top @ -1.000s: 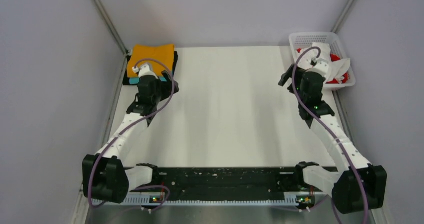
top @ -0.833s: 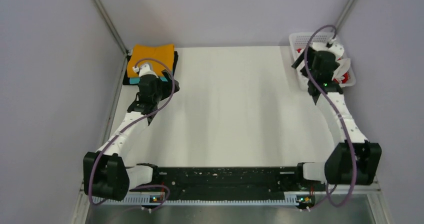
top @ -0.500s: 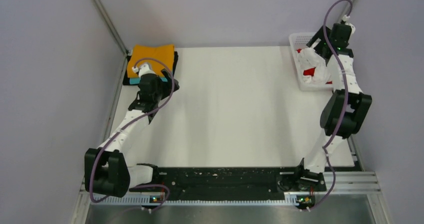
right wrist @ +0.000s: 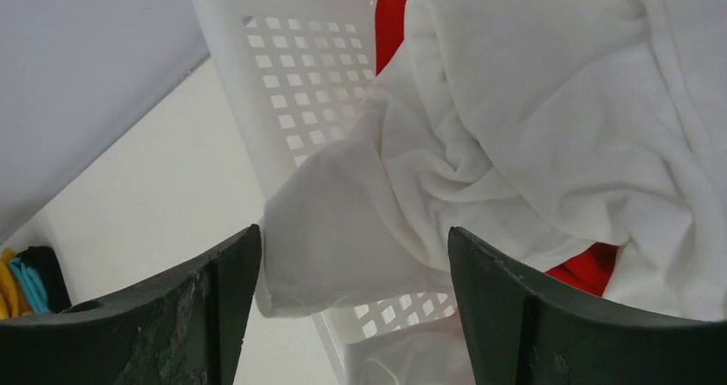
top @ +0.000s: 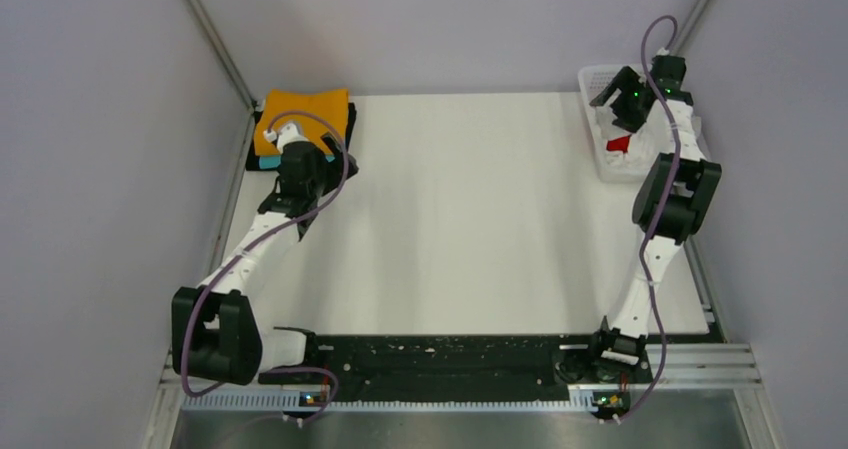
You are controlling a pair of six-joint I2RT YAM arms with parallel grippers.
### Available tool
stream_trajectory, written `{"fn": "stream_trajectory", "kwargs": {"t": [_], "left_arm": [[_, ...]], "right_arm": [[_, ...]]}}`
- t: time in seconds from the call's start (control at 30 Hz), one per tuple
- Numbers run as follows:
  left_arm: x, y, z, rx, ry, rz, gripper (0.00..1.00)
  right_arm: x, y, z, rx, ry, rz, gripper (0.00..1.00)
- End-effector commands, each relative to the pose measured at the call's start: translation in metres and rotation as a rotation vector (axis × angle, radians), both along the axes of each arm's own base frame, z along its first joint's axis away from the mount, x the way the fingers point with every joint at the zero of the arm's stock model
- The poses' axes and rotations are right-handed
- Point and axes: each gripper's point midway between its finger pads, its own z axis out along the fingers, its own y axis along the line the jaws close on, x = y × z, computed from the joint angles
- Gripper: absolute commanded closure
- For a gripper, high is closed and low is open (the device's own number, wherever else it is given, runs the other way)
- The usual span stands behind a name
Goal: Fold and stack the t-shirts
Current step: Grab crumpled tshirt from bin with the right arm
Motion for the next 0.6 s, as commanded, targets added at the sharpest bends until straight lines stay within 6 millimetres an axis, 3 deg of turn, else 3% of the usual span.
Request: {"fn": "stream_trajectory", "kwargs": {"t": [0.0,0.27,0.43,0.57], "left_arm": [[0.009,-0.002,0.013,-0.025,-0.029,0.002,0.01],[0.017,-0.011,0.005,-0.058,0.002,-0.025,0.01],[0.023,-0.019,0.001,-0.082,0.02,-0.053,0.01],[0.026,-0.024,0.0,-0.096,0.03,-0.071,0.01]], "right_arm": [[0.01,-0.005,0.034,-0.035,-0.082,0.013,0.21],[0.022,-0.046,0.011,-0.231,-0.033,-0.072,0.22],[0.038,-0.048,-0.012,-0.241,-0.025,-0.037,0.23],[0.054,-0.049,-0.017,-0.263,-0.072,-0.006,0.24]]}}
